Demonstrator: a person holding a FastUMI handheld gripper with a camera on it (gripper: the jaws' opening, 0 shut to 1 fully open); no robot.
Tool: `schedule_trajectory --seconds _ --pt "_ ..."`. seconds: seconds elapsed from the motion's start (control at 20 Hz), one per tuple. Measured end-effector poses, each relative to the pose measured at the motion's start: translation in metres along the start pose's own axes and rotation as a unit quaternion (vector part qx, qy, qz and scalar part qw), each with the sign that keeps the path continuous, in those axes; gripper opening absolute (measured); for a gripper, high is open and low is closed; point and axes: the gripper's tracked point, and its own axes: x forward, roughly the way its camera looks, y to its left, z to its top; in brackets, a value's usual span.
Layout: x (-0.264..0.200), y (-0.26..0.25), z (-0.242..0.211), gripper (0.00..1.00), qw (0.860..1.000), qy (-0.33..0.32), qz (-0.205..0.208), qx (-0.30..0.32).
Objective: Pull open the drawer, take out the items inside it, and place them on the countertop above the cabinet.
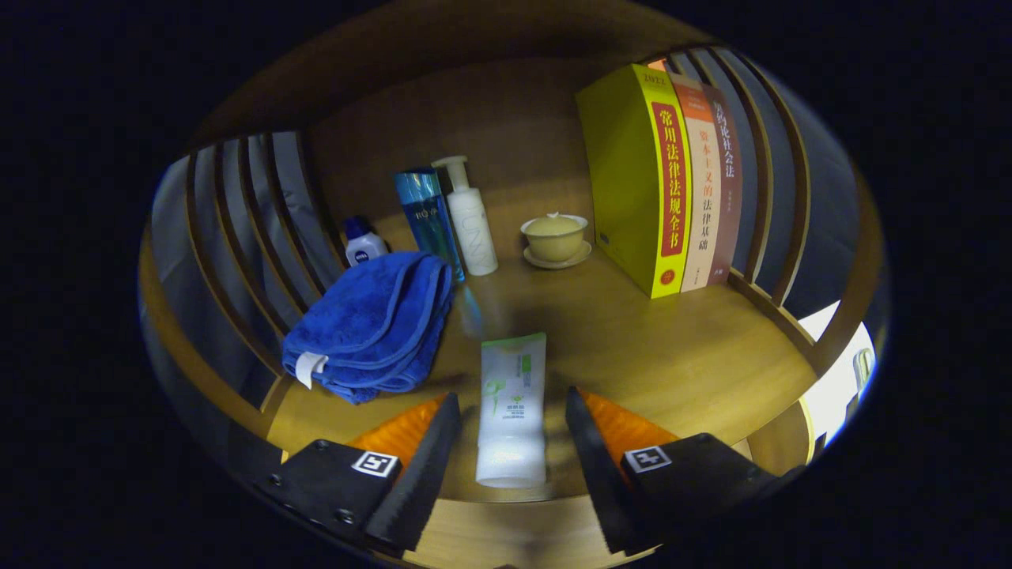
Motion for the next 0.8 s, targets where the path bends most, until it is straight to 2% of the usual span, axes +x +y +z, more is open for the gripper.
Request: schedule_trajectory --seconds 0.05,0.35,0.8 --pt "-0.004 -0.001 0.002 1.0 1.0 -0.006 0.003 -0.004" --pt "-0.052 -0.002 0.012 0.98 0.998 -0.06 0.004 -0.028" --pt "-0.149 0.006 -0.027 0.98 0.995 -0.096 0.031 -0.022"
